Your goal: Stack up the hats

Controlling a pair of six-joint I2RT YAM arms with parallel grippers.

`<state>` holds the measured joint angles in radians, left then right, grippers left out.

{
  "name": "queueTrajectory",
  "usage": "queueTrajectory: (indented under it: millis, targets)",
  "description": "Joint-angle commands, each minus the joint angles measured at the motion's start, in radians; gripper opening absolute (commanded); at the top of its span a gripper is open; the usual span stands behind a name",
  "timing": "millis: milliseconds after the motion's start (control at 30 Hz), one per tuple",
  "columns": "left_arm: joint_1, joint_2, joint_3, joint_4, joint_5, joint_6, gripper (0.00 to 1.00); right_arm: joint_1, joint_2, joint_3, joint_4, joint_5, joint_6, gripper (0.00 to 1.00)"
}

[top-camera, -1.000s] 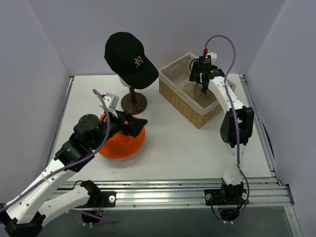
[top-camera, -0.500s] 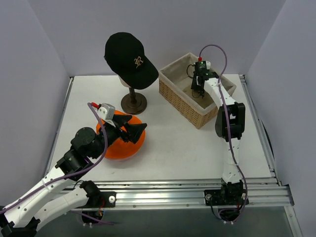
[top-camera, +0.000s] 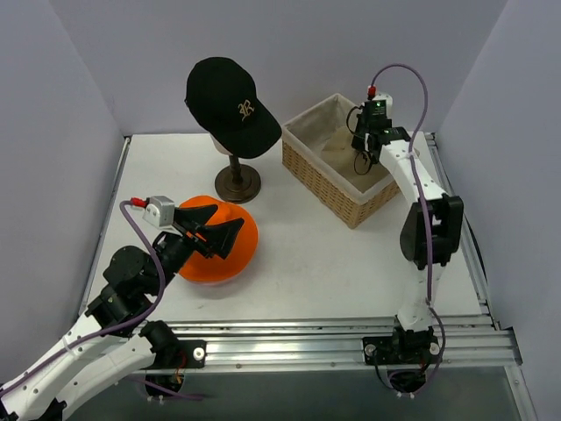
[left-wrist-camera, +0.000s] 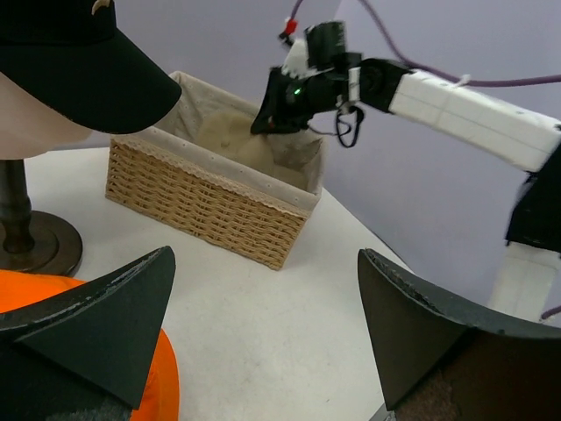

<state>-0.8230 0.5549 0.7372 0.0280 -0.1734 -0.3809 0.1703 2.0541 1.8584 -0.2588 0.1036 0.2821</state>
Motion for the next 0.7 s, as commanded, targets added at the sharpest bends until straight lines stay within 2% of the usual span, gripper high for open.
queueTrajectory:
  millis: [0, 133, 433, 667]
  targets:
    - [-0.004, 0.016, 0.008, 0.049, -0.018, 0.005, 0.94, -0.002, -0.216, -0.046, 0.156, -0.013, 0.000, 0.00]
    - [-0.004, 0.027, 0.011, 0.049, -0.014, 0.004, 0.94, -0.002, -0.285, -0.076, 0.158, -0.021, -0.003, 0.00]
    - [-0.004, 0.016, 0.008, 0.049, -0.021, 0.008, 0.94, -0.002, -0.325, -0.099, 0.168, -0.022, -0.018, 0.00]
    - [-0.004, 0.063, 0.065, 0.001, -0.075, 0.011, 0.94, 0.011, -0.377, -0.061, 0.168, -0.031, 0.003, 0.00]
